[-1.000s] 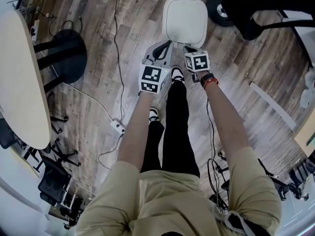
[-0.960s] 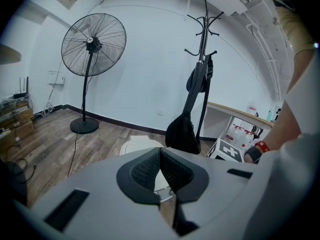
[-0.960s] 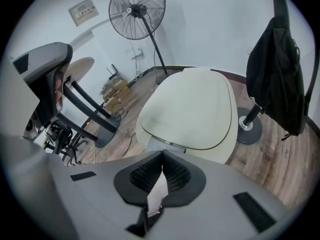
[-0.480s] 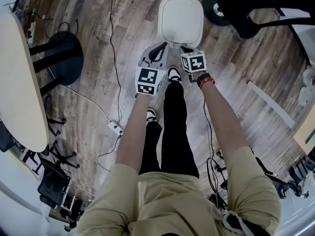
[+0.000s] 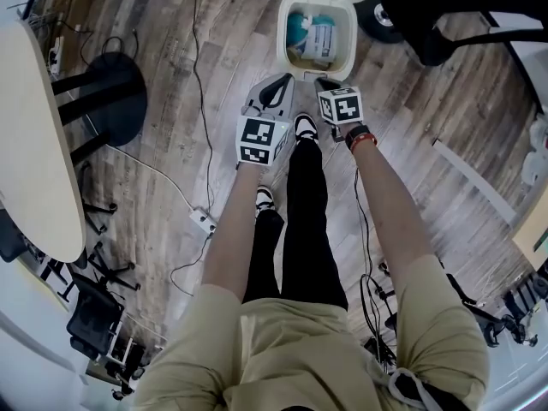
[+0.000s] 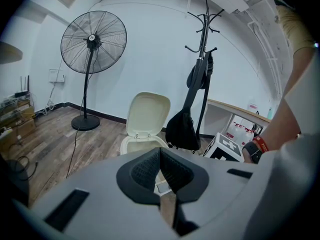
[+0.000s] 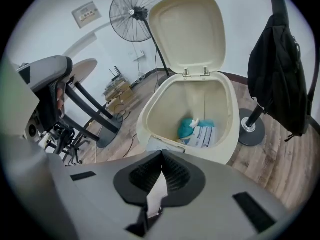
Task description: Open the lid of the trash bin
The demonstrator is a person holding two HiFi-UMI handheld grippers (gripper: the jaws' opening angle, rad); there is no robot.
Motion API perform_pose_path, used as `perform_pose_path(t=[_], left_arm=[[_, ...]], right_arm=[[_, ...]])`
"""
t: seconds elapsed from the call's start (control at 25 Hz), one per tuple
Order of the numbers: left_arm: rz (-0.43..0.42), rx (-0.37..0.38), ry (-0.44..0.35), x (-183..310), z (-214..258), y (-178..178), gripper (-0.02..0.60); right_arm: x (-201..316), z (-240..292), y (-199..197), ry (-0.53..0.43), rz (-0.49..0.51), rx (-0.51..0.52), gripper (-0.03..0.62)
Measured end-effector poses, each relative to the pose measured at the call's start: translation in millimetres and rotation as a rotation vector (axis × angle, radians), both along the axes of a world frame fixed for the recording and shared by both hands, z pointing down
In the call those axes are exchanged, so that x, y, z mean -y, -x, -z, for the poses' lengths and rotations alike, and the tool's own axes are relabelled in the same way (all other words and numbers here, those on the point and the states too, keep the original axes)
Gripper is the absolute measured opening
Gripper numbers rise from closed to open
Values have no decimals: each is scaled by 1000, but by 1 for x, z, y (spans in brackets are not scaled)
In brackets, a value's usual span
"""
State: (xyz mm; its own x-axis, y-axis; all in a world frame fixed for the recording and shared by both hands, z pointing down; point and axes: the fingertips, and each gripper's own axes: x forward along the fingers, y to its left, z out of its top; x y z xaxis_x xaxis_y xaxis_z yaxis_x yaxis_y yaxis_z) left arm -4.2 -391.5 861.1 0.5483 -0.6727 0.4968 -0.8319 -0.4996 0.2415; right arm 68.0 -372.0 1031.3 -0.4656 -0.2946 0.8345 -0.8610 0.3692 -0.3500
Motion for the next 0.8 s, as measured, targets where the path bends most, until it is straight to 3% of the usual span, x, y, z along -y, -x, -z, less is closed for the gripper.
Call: perform_pose_path(t=[0.4, 0.8], left_arm=[[-1, 2, 7, 1, -1, 2, 23], [5, 9, 4, -6, 39, 14, 23]], right_arm=[[1, 1, 1, 6, 17, -22, 12], [4, 50, -10, 3, -46, -44, 11]])
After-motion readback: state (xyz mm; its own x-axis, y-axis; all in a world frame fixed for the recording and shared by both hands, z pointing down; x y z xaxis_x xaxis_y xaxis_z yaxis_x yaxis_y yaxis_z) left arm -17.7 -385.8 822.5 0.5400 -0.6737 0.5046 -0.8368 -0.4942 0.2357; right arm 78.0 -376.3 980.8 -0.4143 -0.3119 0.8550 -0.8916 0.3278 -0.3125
